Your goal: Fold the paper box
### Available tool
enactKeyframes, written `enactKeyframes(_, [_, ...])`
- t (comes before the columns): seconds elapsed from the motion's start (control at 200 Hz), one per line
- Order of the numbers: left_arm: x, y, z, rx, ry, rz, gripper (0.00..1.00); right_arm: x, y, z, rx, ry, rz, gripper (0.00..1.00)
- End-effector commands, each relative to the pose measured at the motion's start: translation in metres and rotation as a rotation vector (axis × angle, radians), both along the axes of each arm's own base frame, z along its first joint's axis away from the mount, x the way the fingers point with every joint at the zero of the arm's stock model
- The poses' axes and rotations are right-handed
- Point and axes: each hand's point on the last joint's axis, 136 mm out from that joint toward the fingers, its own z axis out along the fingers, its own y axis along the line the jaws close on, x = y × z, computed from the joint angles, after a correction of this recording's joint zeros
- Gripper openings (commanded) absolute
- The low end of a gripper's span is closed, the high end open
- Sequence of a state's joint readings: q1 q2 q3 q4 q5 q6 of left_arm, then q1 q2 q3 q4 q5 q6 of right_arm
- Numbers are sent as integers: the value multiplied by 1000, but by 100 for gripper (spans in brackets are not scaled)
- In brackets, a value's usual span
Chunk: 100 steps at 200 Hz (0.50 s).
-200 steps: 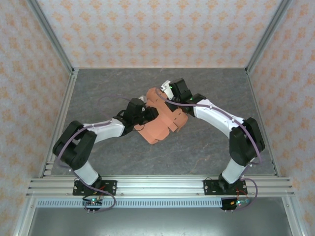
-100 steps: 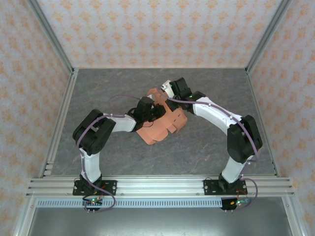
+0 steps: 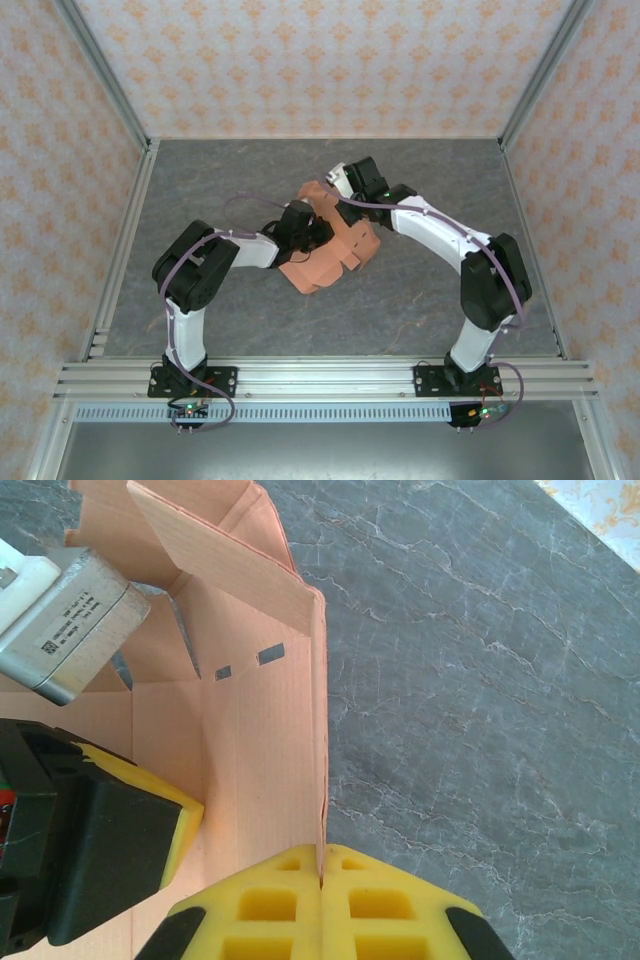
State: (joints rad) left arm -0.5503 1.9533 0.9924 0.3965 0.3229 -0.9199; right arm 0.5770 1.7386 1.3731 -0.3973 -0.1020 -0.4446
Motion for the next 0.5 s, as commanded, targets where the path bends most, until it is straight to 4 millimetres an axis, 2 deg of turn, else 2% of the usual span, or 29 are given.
enactKeyframes(0.0, [-2, 6, -7, 43, 35, 38, 11, 7, 2, 12, 18, -19, -12, 0])
enactKeyframes(0.25, [-7, 8, -24, 21, 76, 65, 8, 7, 7, 12, 32, -12, -17, 0])
enactKeyframes(0.495, [-10, 7, -38, 5, 94, 86, 1, 5, 19, 11, 56, 13, -32, 0])
